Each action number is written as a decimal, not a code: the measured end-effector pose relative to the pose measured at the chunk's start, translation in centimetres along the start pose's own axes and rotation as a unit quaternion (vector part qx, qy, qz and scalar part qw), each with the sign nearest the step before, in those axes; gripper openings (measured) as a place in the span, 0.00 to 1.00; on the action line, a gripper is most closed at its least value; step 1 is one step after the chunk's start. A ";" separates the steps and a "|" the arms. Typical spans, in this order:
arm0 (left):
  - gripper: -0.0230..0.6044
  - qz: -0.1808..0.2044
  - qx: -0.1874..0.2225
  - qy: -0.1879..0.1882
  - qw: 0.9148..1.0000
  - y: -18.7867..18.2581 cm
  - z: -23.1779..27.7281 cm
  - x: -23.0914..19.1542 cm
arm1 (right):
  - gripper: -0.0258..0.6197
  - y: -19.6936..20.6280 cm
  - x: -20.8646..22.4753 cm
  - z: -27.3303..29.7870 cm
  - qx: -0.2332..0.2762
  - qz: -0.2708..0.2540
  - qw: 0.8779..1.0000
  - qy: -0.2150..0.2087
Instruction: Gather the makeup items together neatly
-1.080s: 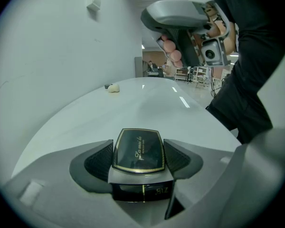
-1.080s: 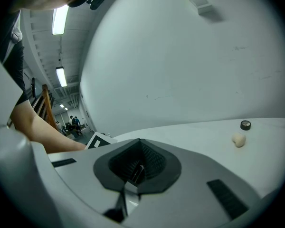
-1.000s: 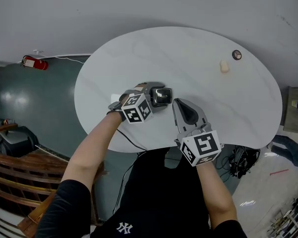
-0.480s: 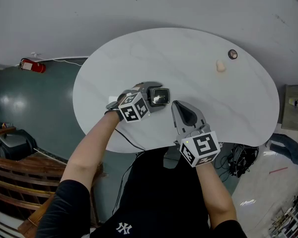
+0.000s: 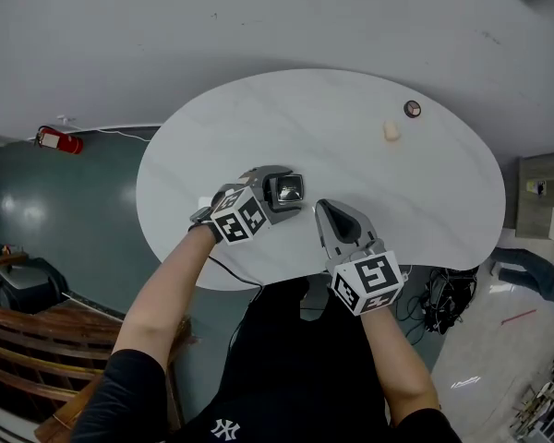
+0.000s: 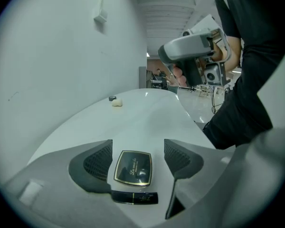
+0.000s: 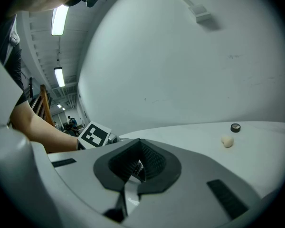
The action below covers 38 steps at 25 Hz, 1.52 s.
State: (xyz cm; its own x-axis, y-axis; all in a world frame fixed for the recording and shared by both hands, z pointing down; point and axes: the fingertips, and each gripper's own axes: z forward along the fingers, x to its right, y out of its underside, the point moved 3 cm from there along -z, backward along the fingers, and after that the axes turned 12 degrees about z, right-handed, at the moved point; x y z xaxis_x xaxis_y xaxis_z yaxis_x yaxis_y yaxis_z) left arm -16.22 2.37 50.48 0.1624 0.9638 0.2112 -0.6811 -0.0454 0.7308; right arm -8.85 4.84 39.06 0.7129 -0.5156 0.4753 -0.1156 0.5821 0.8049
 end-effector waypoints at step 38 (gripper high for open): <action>0.06 -0.184 0.094 -0.150 0.967 -20.9 14.6 -7.3 | 0.06 -10.2 19.6 -9.3 0.040 0.014 0.999 0.022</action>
State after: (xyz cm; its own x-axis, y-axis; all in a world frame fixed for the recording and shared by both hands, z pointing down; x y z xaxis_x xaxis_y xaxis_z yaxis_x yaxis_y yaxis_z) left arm 7.27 -7.59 43.13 0.5876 0.8058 0.0732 -0.4004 0.2109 0.8917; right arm 12.70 -5.31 36.87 0.7382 -0.4700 0.4840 -0.1902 0.5433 0.8177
